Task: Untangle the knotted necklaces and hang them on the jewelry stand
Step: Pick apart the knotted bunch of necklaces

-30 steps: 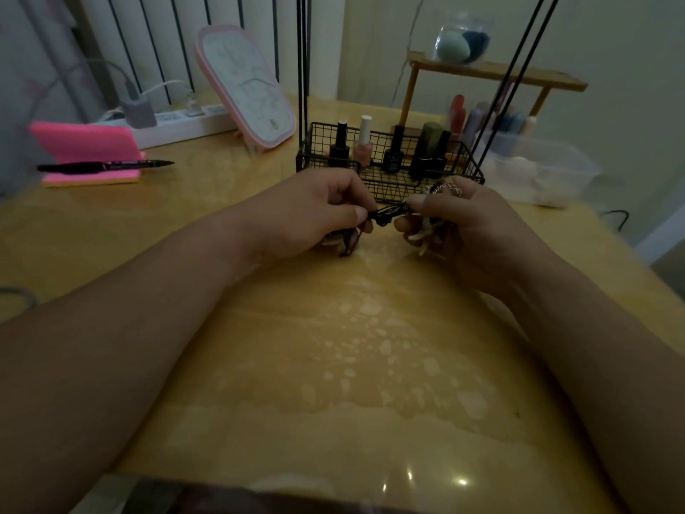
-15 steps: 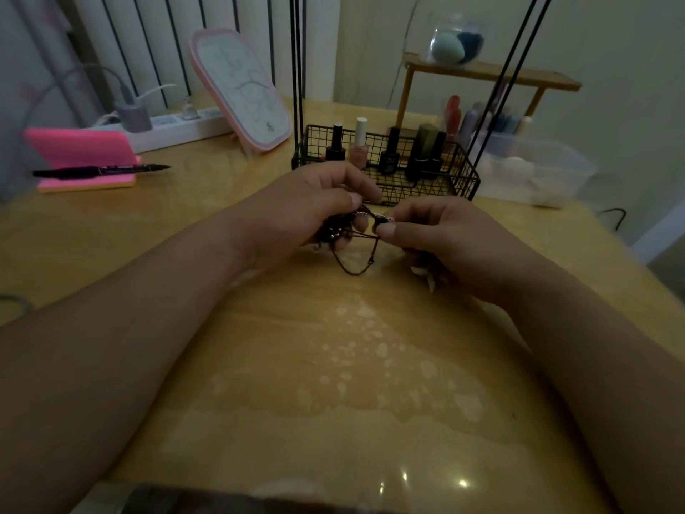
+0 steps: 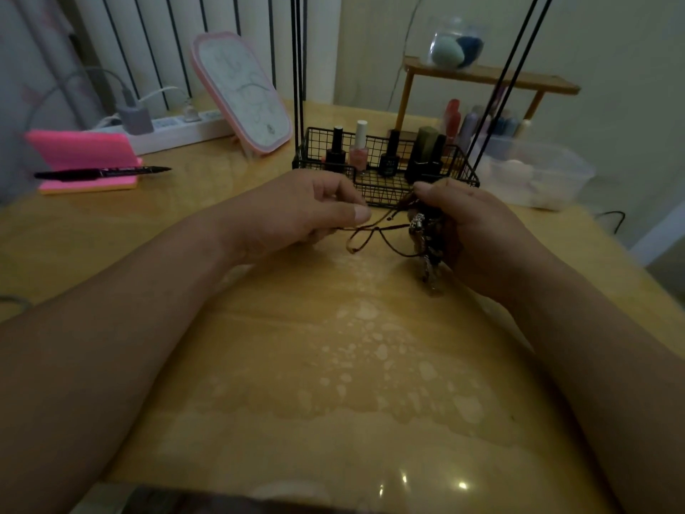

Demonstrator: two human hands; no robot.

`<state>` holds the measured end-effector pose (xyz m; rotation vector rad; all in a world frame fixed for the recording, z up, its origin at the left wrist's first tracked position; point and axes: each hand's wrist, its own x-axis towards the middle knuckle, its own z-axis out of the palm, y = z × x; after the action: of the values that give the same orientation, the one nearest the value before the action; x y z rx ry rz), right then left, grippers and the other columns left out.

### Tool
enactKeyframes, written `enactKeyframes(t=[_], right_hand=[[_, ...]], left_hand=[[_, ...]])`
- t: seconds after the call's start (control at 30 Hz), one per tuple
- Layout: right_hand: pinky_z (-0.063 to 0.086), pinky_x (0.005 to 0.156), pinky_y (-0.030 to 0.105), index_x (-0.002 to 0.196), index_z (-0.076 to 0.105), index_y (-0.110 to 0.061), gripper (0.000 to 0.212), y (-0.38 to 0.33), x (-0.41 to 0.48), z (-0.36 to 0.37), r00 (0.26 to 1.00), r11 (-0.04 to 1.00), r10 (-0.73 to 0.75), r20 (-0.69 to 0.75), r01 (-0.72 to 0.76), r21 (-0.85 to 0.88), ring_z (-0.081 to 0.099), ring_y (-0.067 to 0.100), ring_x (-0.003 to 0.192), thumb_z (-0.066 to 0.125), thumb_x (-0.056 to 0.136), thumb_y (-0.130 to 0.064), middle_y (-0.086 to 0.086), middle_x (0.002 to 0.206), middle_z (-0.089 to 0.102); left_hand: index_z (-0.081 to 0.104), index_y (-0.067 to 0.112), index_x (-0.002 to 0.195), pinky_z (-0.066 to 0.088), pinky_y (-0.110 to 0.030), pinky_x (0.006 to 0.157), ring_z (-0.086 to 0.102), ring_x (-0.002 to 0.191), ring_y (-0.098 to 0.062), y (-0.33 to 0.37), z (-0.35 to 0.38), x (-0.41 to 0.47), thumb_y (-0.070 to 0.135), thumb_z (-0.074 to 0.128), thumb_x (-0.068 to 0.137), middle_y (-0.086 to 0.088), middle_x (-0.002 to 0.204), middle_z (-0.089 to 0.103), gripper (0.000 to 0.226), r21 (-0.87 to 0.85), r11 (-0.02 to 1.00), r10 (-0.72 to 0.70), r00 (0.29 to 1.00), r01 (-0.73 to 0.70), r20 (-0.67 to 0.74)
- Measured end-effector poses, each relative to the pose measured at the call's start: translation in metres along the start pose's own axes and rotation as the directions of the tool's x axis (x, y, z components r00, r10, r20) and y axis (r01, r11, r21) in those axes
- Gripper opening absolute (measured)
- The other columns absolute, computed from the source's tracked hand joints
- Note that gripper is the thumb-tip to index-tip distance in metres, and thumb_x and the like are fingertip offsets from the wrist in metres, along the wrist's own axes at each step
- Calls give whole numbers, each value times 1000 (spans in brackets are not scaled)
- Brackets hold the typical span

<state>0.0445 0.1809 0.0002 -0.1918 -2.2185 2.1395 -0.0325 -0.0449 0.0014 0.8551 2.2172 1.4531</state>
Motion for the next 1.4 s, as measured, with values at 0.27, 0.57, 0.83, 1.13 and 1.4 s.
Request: enactKeyframes(t=[0.27, 0.57, 0.83, 1.13, 1.4], right_hand=[[43, 70, 33, 136, 58, -6, 42, -2, 0, 0, 996, 999, -38, -77, 40, 29, 63, 10, 71, 54, 106, -35, 6, 99, 63], [49, 61, 24, 102, 59, -17, 14, -6, -5, 6, 997, 995, -77, 32, 75, 60, 59, 11, 66, 52, 108, -27, 1, 87, 66], [47, 61, 24, 112, 54, -13, 13, -6, -6, 10, 990, 988, -101, 93, 89, 125, 57, 11, 65, 51, 108, -24, 2, 88, 63], [47, 63, 26, 114, 56, -13, 17, -5, -5, 5, 995, 993, -75, 62, 70, 91, 58, 11, 65, 50, 108, -27, -1, 87, 67], [49, 66, 28, 111, 68, -14, 28, -5, -3, 3, 999, 993, -44, 7, 44, -106, 61, 12, 68, 53, 107, -37, -3, 88, 72]], left_hand=[[75, 17, 97, 44, -19, 58, 52, 64, -11, -1, -6, -3, 23, 71, 96, -2, 74, 61, 7, 129, 991, 6, 999, -13, 51], [76, 37, 113, 48, -23, 85, 67, 97, 9, -1, 16, 1, 49, 58, 101, 21, 104, 75, 25, 234, 972, 23, 998, -35, 52], [68, 29, 125, 53, -25, 96, 68, 104, 1, -3, 26, 6, 31, 59, 105, 12, 112, 73, 22, 181, 982, 37, 998, -45, 46], [57, 20, 96, 53, -42, 91, 72, 100, -26, 7, 11, 3, 16, 37, 108, -5, 88, 76, 24, -271, 956, 80, 988, -115, -135], [51, 19, 82, 38, -25, 56, 32, 50, -8, 9, -11, 5, 19, 47, 103, 6, 61, 32, 22, -772, 626, 95, 994, -105, -57]])
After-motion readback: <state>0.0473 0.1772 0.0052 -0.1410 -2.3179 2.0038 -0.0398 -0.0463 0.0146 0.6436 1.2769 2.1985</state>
